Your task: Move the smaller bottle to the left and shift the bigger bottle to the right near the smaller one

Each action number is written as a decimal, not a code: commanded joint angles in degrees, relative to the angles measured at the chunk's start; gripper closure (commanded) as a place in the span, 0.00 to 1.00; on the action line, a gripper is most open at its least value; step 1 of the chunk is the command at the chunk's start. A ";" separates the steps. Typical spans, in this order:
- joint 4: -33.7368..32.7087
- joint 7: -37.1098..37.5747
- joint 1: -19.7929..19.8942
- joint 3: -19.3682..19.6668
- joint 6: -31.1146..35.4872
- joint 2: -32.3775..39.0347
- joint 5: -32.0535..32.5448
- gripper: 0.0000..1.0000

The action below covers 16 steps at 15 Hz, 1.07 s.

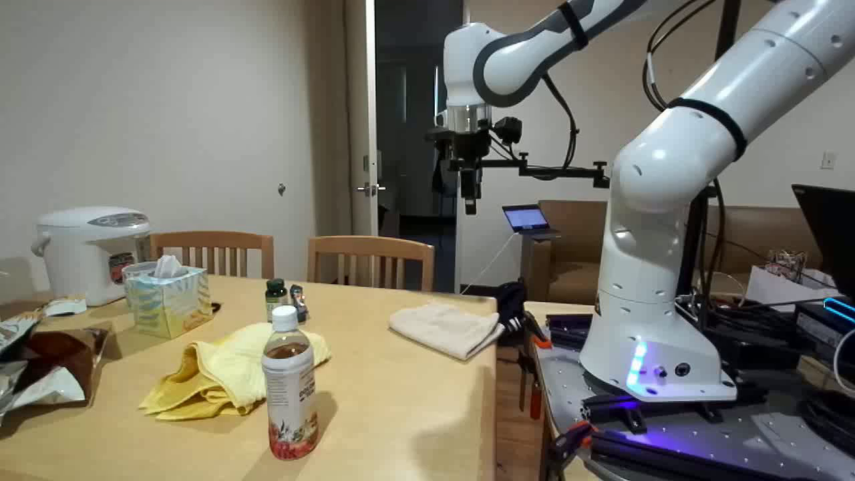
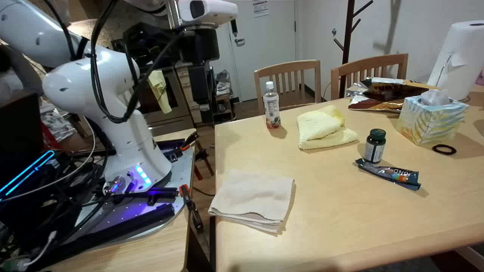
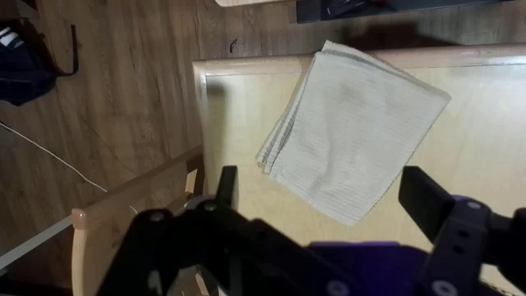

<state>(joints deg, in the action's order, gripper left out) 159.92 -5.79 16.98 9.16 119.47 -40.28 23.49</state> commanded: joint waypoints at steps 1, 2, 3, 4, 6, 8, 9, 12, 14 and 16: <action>-0.07 0.17 -0.35 0.28 -0.25 -0.04 0.16 0.00; -0.07 0.17 -0.35 0.28 -0.25 -0.03 0.16 0.00; -0.07 0.17 -0.35 0.28 -0.26 -0.03 0.16 0.00; -0.07 0.17 -0.35 0.28 -0.26 -0.03 0.16 0.00; -0.07 0.17 -0.35 0.28 -0.26 -0.03 0.16 0.00; -0.09 -0.16 -0.83 0.14 0.55 0.06 0.25 0.00; -0.16 -1.48 -1.82 0.42 1.83 0.10 0.00 0.00; -0.31 -5.35 -4.89 1.09 6.73 0.19 -0.38 0.00; -0.96 -8.22 -7.24 1.91 9.58 0.76 -1.69 0.00; -2.49 -9.76 -9.16 2.59 11.14 1.99 -3.31 0.00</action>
<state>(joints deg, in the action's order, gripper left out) 159.34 -11.19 10.19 10.46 127.95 -40.19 22.71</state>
